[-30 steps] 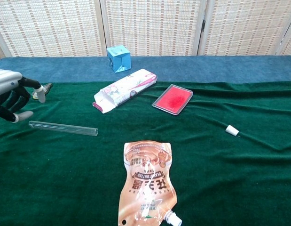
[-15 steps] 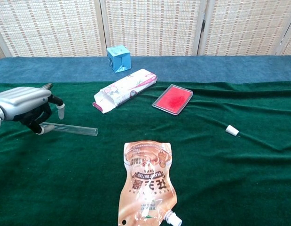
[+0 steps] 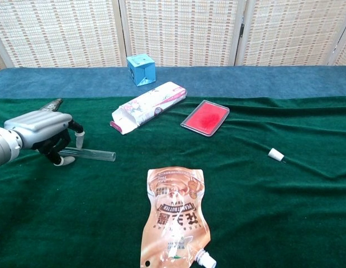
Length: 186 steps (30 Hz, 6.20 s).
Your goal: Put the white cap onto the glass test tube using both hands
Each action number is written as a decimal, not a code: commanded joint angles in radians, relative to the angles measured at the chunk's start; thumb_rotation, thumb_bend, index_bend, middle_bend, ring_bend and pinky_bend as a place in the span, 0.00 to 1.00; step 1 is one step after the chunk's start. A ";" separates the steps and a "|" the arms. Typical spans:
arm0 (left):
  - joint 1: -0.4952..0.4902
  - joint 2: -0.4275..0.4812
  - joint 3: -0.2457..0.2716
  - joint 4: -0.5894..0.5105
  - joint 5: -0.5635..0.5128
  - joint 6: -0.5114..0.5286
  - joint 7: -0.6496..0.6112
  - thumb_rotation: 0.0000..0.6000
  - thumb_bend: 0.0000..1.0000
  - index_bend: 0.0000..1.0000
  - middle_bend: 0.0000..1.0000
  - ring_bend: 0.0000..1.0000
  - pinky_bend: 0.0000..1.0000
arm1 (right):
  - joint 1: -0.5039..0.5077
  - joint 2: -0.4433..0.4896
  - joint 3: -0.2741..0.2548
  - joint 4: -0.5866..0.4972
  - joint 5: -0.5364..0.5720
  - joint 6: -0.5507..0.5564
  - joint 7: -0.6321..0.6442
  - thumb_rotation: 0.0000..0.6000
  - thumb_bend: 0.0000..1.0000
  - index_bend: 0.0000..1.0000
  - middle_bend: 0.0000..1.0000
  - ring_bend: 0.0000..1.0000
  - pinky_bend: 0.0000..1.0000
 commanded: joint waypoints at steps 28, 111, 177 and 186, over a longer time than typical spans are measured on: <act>0.078 0.124 0.047 -0.156 0.182 0.176 -0.197 1.00 0.47 0.68 0.92 0.83 0.84 | 0.185 0.006 0.043 -0.115 0.032 -0.278 -0.171 1.00 0.69 0.31 0.81 1.00 0.91; 0.153 0.196 0.077 -0.277 0.185 0.209 -0.151 1.00 0.49 0.68 0.92 0.83 0.84 | 0.496 -0.203 0.023 -0.047 0.392 -0.532 -0.568 1.00 0.63 0.27 0.96 1.00 1.00; 0.147 0.185 0.078 -0.285 0.136 0.188 -0.095 1.00 0.50 0.68 0.92 0.83 0.84 | 0.522 -0.372 0.017 0.202 0.297 -0.579 -0.621 0.92 0.40 0.47 1.00 1.00 1.00; 0.150 0.186 0.081 -0.279 0.136 0.188 -0.103 1.00 0.50 0.68 0.92 0.83 0.84 | 0.525 -0.378 0.016 0.196 0.309 -0.585 -0.639 0.92 0.40 0.47 1.00 1.00 1.00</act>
